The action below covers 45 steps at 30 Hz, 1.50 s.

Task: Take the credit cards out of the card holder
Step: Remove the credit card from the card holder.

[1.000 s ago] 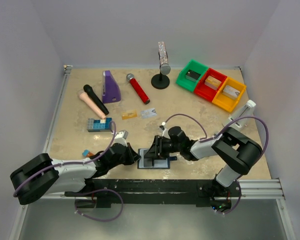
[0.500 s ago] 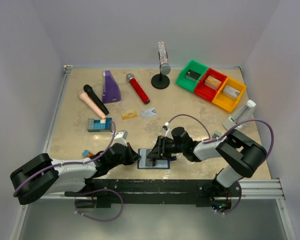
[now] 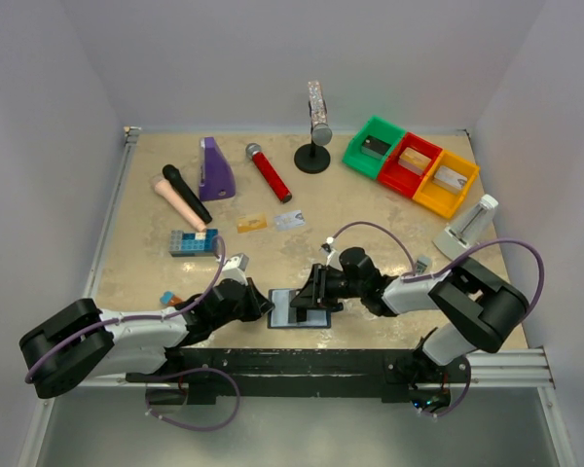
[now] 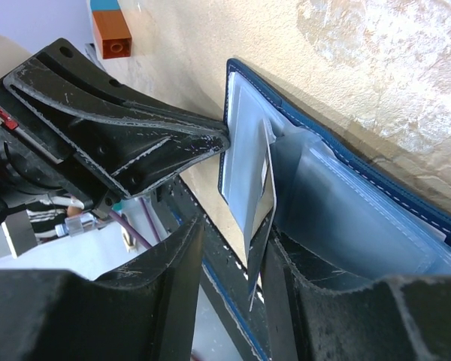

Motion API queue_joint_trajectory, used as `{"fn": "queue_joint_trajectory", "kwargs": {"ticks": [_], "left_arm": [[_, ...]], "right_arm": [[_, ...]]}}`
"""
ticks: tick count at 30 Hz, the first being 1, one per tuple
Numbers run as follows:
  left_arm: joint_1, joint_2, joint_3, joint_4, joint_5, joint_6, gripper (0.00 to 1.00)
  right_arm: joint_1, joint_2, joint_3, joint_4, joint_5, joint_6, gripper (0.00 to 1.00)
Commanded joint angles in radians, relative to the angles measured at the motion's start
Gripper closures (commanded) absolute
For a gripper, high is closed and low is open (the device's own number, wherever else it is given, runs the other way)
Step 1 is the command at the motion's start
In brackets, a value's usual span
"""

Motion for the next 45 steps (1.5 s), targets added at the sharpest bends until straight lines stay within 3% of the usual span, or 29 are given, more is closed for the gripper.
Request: {"fn": "queue_joint_trajectory", "kwargs": {"ticks": [1,21,26,39,45], "left_arm": [[-0.002,0.027,-0.047,-0.207,-0.045,0.014,1.0],[-0.002,-0.007,-0.053,-0.22,-0.044,0.002,1.0],[-0.002,-0.019,-0.056,-0.228,-0.045,-0.001,1.0],[0.0,-0.101,-0.071,-0.271,-0.065,-0.01,1.0],[0.0,-0.174,-0.062,-0.309,-0.076,-0.001,1.0]], "right_arm": [[-0.008,-0.027,-0.009,0.0,0.02,-0.023,0.62],[-0.015,-0.051,-0.018,-0.054,0.074,-0.036,0.84],[-0.017,-0.051,-0.019,-0.06,0.074,-0.034,1.0],[-0.063,-0.132,-0.045,-0.167,0.085,-0.057,1.0],[-0.069,-0.267,-0.022,-0.342,0.12,-0.12,1.0]]}}
